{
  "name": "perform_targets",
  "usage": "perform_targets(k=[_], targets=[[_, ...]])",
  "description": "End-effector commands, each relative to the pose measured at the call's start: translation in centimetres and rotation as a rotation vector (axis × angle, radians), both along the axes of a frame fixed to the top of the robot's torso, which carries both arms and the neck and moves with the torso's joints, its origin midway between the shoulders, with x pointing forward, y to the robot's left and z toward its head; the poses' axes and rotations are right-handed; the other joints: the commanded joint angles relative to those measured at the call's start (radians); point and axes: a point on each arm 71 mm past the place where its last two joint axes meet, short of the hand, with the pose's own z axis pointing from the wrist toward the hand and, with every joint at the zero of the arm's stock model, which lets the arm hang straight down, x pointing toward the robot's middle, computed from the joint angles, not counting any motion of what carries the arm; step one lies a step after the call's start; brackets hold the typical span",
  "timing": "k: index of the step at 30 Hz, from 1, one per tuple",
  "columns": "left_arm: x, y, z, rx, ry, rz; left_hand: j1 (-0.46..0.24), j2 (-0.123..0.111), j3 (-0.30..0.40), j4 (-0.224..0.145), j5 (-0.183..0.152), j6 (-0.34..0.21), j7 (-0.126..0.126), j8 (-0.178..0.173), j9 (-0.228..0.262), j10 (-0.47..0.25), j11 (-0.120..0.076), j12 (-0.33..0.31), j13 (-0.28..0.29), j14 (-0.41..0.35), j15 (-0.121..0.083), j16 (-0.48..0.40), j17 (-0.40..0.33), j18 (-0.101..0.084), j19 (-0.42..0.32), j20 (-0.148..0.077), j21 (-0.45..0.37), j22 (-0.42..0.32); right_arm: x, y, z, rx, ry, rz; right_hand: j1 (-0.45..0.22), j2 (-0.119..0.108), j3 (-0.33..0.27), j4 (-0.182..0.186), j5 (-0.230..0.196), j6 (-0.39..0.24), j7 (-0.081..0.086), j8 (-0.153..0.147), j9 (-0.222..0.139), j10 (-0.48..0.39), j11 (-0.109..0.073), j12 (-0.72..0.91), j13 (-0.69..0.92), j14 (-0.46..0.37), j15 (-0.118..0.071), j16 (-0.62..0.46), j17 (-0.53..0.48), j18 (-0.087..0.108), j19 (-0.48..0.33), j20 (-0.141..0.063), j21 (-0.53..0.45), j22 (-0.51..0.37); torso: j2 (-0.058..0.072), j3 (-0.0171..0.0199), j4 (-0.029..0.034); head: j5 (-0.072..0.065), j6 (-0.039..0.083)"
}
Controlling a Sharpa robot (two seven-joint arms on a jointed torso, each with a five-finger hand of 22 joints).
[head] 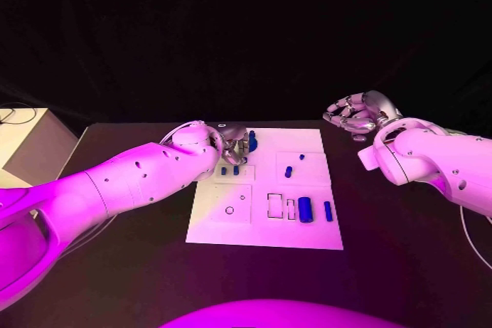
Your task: Assemble the parts on the task board
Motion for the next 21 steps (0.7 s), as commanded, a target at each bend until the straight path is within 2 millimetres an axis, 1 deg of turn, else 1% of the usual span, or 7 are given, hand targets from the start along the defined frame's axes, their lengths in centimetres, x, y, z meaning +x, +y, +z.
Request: perform_targets(k=[1, 9, 16, 21], targets=[[0.0, -0.35, -0.04, -0.004, 0.008, -0.009, 0.014, 0.0, 0.008, 0.001, -0.003, 0.007, -0.001, -0.003, -0.001, 0.008, 0.001, 0.004, -0.002, 0.009, 0.0, 0.005, 0.003, -0.012, 0.009, 0.0, 0.004, 0.002, -0.06, 0.15, 0.13, -0.011, -0.017, 0.013, -0.004, -0.007, 0.005, 0.001, 0.004, -0.001, 0.007, -0.003, 0.001, -0.001, -0.002, -0.004, -0.001, 0.019, -0.008, -0.005, 0.0, 0.008, 0.006, -0.002, -0.003, -0.001, -0.001, -0.0004, 0.0008, -0.002, -0.002], [-0.01, -0.55, -0.19, -0.006, 0.019, -0.014, 0.013, -0.002, 0.009, 0.001, -0.004, 0.006, 0.0, -0.005, -0.003, 0.009, 0.001, 0.002, -0.004, 0.01, 0.0, 0.008, 0.002, -0.012, 0.01, 0.0, 0.007, 0.005, -0.05, 0.18, 0.14, -0.013, -0.018, 0.014, -0.004, -0.007, 0.005, 0.001, 0.004, -0.001, 0.007, -0.003, 0.001, -0.001, -0.002, -0.004, -0.001, 0.019, -0.008, -0.005, 0.0, 0.008, 0.006, -0.002, -0.003, -0.001, -0.001, 0.0006, 0.003, -0.004, -0.005], [-0.05, -0.57, -0.39, -0.003, 0.037, -0.016, 0.013, -0.003, 0.011, 0.0, -0.004, 0.006, -0.001, -0.007, -0.006, 0.011, 0.001, 0.001, -0.005, 0.012, 0.0, 0.012, 0.004, -0.013, 0.012, 0.0, 0.011, 0.011, -0.04, 0.19, 0.14, -0.013, -0.018, 0.014, -0.005, -0.008, 0.007, 0.001, 0.004, -0.001, 0.007, -0.003, 0.002, -0.001, -0.002, -0.007, -0.004, 0.019, -0.008, -0.004, 0.001, 0.007, 0.007, -0.002, -0.002, 0.0, -0.002, 0.0004, 0.0021, -0.003, -0.007], [-0.06, -0.63, -0.56, 0.002, 0.046, -0.018, 0.018, 0.0, 0.018, -0.002, -0.005, 0.012, -0.001, -0.008, -0.009, 0.019, 0.0, -0.001, -0.009, 0.024, -0.001, 0.026, 0.019, -0.015, 0.019, -0.001, 0.024, 0.025, -0.04, 0.22, 0.14, -0.013, -0.018, 0.015, -0.005, -0.008, 0.007, 0.001, 0.004, -0.001, 0.007, -0.003, 0.002, -0.001, -0.002, -0.007, -0.004, 0.019, -0.008, -0.004, 0.001, 0.007, 0.007, -0.002, -0.002, 0.0, -0.002, 0.0003, 0.0012, -0.003, -0.008]])
